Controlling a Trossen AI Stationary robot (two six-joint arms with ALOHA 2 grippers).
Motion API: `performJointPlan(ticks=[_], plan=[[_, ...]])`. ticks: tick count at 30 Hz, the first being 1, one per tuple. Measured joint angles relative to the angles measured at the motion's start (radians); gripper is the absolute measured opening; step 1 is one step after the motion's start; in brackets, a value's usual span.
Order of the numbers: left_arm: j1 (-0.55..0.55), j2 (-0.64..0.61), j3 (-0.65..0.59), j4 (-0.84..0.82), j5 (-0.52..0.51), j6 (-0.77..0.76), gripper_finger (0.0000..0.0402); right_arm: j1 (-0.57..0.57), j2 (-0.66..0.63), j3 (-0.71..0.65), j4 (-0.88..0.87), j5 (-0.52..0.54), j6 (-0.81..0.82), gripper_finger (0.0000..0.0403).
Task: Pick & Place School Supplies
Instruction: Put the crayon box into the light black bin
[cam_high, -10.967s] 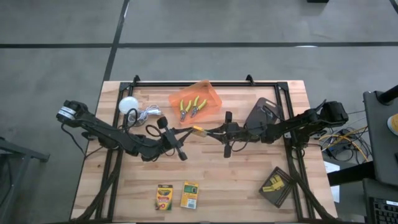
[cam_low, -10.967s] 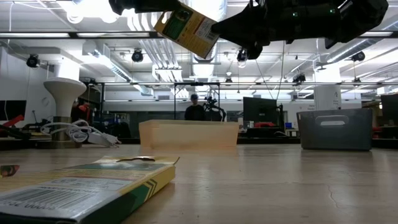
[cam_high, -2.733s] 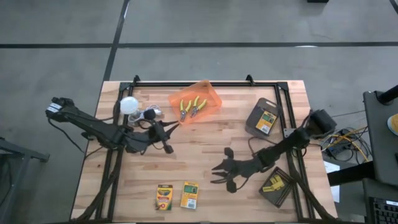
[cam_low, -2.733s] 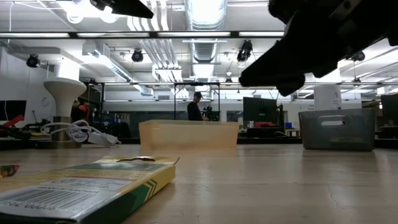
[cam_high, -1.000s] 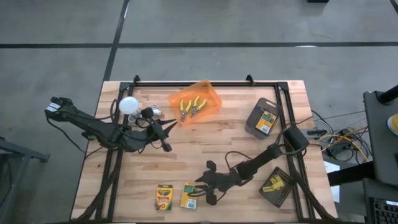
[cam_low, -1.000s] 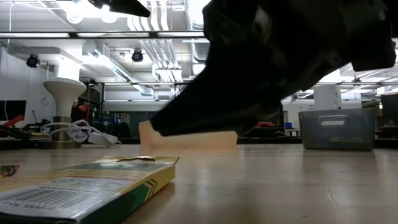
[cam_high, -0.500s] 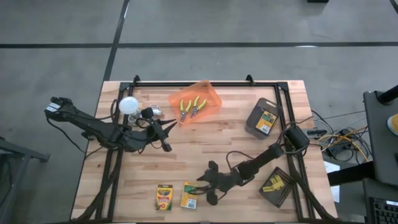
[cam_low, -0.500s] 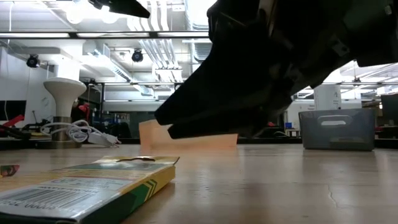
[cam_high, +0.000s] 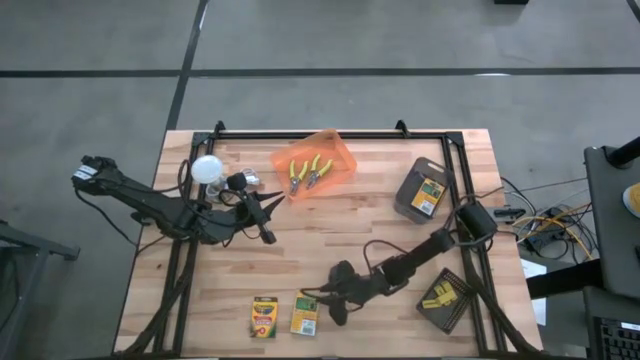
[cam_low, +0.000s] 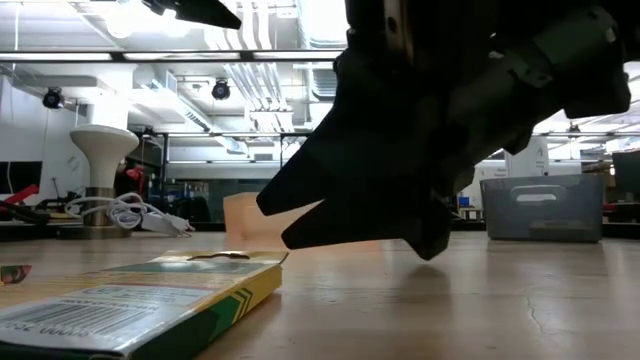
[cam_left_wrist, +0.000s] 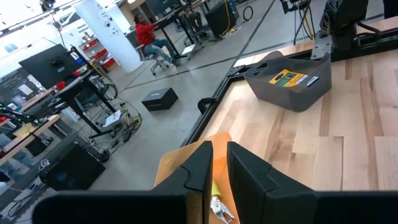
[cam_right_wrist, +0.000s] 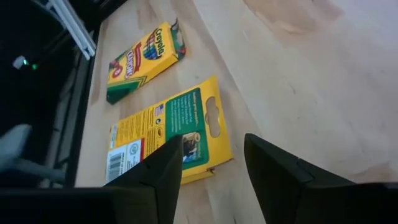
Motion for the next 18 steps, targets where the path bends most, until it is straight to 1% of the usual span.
performJointPlan(ticks=[9,14,18], plan=[[0.000,0.000,0.000,0.000,0.000,0.000,0.0053,-0.015,-0.002,0.000,-0.016,-0.042,0.118,0.0158],[0.000,0.000,0.000,0.000,0.000,0.000,0.0053,-0.016,-0.003,0.001,-0.021,-0.067,0.123,0.0153],[0.000,0.000,0.000,0.000,0.000,0.000,0.0053,-0.016,-0.003,0.001,-0.022,-0.069,0.126,0.0158]])
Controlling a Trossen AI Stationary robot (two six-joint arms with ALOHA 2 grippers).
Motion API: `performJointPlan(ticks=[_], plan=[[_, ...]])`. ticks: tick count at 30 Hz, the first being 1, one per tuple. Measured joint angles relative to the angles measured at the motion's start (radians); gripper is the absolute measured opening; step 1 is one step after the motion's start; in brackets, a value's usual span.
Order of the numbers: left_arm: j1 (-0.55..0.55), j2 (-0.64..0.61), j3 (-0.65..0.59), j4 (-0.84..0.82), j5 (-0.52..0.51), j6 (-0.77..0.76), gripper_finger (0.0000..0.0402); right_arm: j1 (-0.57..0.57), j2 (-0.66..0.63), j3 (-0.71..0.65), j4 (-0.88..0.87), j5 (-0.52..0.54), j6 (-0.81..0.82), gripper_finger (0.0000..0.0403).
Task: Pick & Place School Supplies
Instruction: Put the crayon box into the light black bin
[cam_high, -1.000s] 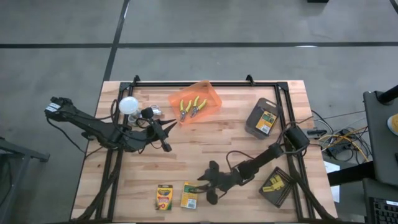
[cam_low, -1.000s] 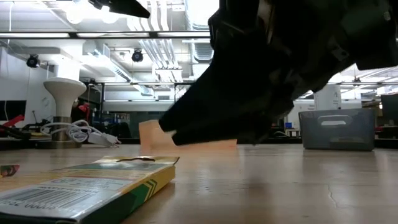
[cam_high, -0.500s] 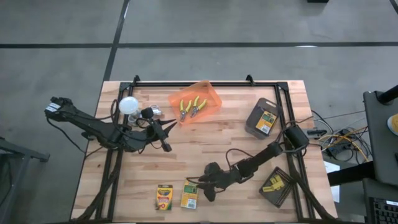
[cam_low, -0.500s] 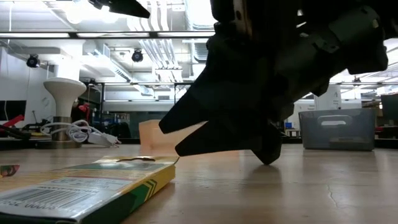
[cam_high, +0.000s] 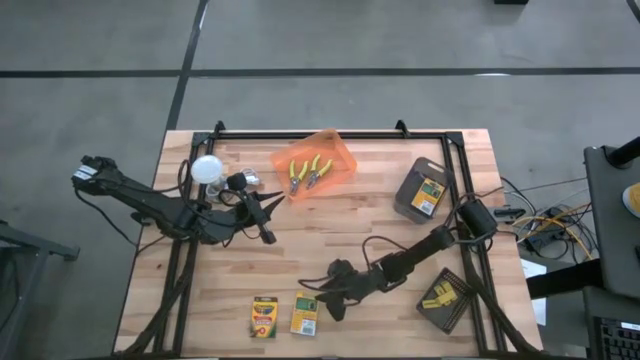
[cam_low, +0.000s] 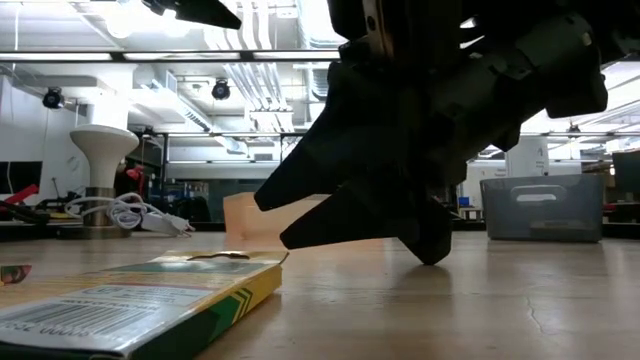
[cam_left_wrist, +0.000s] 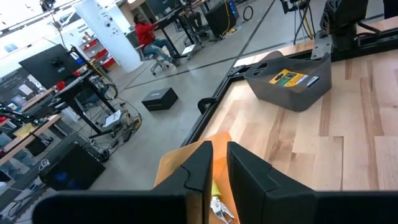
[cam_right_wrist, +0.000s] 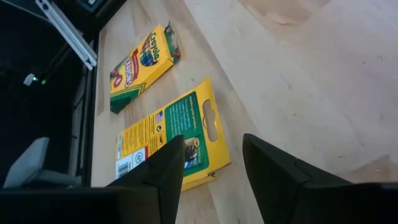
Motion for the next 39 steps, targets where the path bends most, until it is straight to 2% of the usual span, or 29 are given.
performJointPlan(ticks=[5,9,13,18,32,39], plan=[[0.000,0.000,0.000,0.000,0.000,0.000,0.0053,-0.008,0.000,0.025,-0.047,-0.006,0.048,0.0169],[0.000,0.000,0.000,0.000,0.000,0.000,0.0053,-0.010,0.003,0.086,-0.188,-0.029,-0.029,0.0176],[0.000,0.000,0.000,0.000,0.000,0.000,0.0053,-0.011,0.005,0.176,-0.379,-0.040,-0.180,0.0182],[0.000,0.000,0.000,0.000,0.000,0.000,0.0053,-0.012,0.005,0.256,-0.525,-0.035,-0.211,0.0185],[0.000,0.000,0.000,0.000,0.000,0.000,0.0053,-0.014,0.006,0.261,-0.508,-0.034,-0.190,0.0183],[0.000,0.001,0.000,-0.009,0.000,0.000,0.0053,-0.017,0.062,0.262,-0.430,-0.056,-0.192,0.0182]])
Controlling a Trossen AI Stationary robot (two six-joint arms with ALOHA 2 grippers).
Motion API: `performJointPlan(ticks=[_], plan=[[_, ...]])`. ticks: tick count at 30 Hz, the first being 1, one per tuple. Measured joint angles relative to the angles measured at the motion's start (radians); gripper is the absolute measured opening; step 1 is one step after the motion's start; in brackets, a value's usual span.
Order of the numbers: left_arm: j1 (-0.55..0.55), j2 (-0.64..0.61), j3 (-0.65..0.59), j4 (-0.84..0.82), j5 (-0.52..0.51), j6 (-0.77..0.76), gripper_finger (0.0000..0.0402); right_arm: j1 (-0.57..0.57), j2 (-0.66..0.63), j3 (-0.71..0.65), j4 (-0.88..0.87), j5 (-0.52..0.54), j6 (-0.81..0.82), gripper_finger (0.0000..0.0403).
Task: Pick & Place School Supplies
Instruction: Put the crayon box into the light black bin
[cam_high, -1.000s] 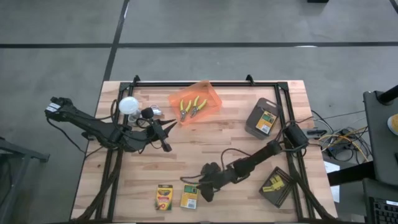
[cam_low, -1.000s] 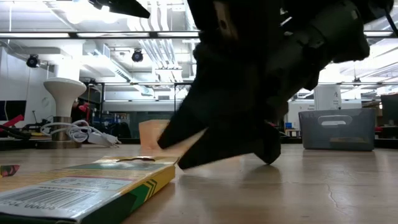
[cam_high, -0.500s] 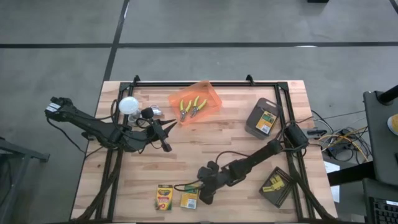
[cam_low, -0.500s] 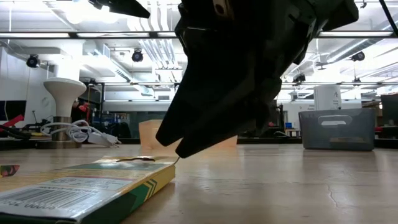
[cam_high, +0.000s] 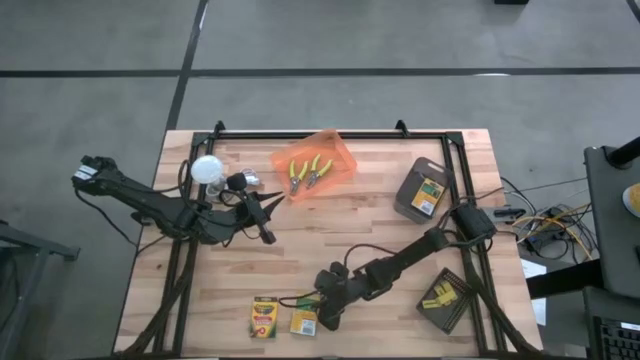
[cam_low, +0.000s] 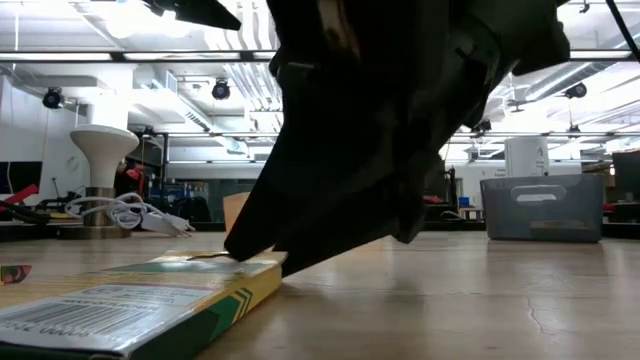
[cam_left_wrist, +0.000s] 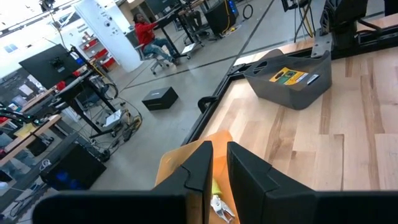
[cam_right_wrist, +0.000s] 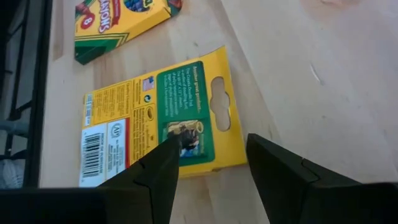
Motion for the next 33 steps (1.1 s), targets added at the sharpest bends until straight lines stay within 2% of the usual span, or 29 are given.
performJointPlan(ticks=[11,33], plan=[[0.000,0.000,0.000,-0.012,0.000,0.000,0.0053,-0.004,0.002,0.006,-0.012,0.000,-0.022,0.0171],[0.000,0.000,0.000,-0.009,0.000,0.000,0.0053,-0.004,0.002,0.006,-0.012,-0.003,-0.061,0.0011]])
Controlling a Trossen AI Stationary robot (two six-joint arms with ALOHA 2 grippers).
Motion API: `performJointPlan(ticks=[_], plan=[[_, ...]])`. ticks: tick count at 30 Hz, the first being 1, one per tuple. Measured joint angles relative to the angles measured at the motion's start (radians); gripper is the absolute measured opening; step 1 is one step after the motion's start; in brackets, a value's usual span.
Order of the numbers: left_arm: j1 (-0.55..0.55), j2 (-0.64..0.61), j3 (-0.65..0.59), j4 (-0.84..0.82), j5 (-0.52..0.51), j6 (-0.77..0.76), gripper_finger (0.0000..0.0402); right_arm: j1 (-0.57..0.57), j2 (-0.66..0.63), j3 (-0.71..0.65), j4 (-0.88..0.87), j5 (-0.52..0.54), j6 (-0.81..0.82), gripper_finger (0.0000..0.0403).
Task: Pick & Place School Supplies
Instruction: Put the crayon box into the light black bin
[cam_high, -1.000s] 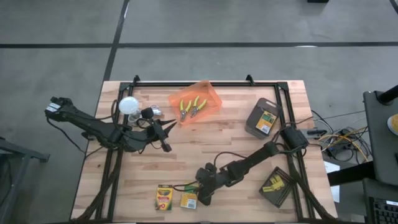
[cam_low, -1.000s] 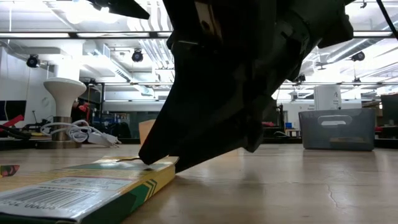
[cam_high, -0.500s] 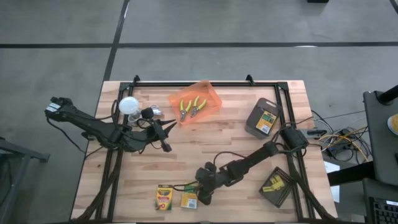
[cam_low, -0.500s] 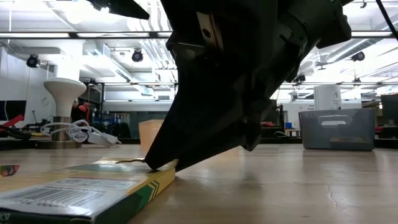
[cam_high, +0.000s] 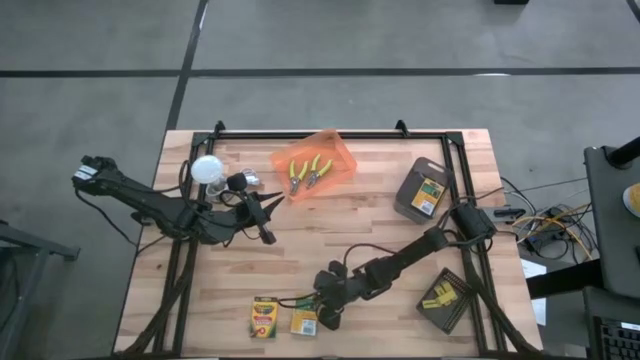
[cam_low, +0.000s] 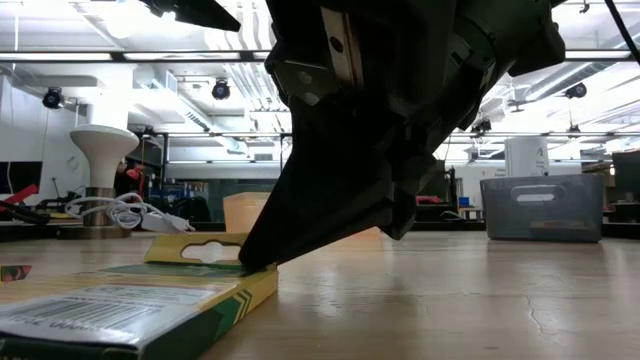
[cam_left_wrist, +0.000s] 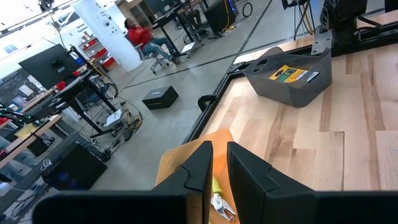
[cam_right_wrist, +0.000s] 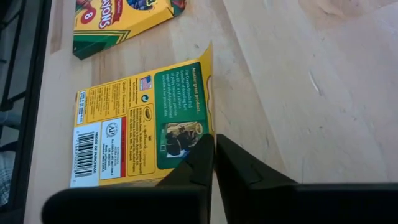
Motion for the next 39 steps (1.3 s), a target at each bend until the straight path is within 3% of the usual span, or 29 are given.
performJointPlan(ticks=[31,39], plan=[[0.000,-0.001,0.000,-0.008,0.000,0.000,0.0053,0.000,-0.101,0.001,-0.094,0.012,-0.062,0.0008],[0.000,-0.001,0.000,-0.015,0.000,0.000,0.0053,0.000,-0.188,0.003,-0.186,0.087,-0.113,0.0008]])
